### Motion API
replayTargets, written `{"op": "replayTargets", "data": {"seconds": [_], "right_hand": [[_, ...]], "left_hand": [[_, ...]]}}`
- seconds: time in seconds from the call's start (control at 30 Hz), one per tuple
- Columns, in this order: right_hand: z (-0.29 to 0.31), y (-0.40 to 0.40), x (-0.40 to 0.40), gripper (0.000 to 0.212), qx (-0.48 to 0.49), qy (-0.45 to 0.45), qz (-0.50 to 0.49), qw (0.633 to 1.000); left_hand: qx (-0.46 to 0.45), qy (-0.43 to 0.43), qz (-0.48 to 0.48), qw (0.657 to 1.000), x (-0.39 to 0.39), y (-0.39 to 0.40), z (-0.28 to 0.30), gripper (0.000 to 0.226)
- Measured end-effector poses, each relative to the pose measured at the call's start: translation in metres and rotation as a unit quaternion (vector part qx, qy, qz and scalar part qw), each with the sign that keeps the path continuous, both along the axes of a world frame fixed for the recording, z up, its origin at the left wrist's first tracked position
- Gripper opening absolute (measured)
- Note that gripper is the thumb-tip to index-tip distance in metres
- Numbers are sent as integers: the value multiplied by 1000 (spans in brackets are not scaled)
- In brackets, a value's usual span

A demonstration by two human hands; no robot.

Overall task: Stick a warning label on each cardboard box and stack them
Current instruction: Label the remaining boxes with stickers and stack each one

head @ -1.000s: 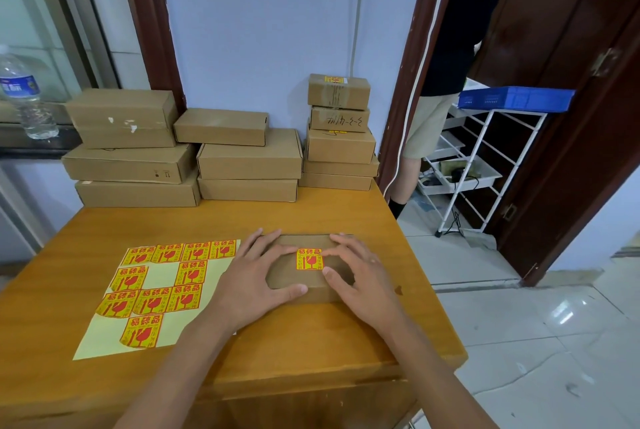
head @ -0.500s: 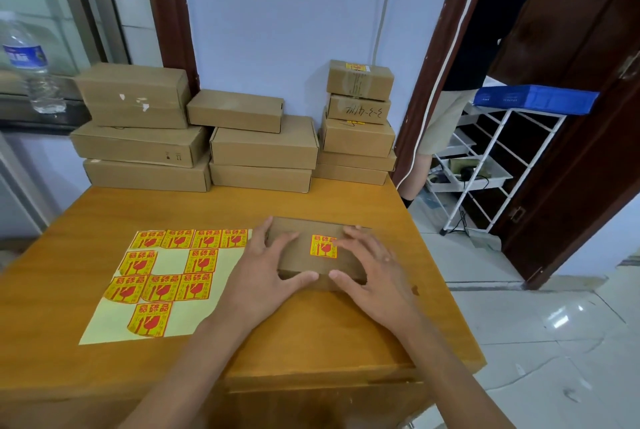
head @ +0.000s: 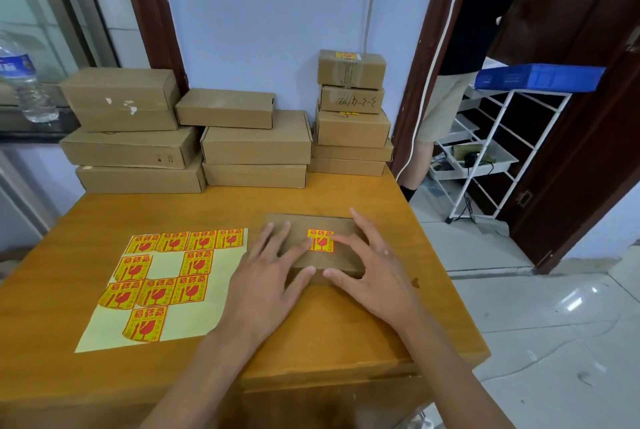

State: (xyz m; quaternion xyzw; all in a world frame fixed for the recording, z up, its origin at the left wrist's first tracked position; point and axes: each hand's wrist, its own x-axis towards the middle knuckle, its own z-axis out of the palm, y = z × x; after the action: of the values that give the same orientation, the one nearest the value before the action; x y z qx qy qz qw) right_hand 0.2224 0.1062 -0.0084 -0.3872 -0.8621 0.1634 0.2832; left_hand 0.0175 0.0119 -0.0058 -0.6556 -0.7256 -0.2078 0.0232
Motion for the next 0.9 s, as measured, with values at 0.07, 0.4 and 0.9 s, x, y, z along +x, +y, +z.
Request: {"op": "replayTargets", "data": {"seconds": [0.07, 0.4, 0.9], "right_hand": [[0, 0, 0, 55, -4, 3, 3, 1000], [2, -3, 1, 61, -5, -10, -15, 1000], [5, 2, -3, 98, -113, -23, -84, 990]], "left_hand": [[0, -2, 12, 1000, 4, -2, 1, 60], [-1, 24, 54, 998, 13, -1, 12, 69], [-43, -115, 102, 987, -13, 8, 18, 99]]}}
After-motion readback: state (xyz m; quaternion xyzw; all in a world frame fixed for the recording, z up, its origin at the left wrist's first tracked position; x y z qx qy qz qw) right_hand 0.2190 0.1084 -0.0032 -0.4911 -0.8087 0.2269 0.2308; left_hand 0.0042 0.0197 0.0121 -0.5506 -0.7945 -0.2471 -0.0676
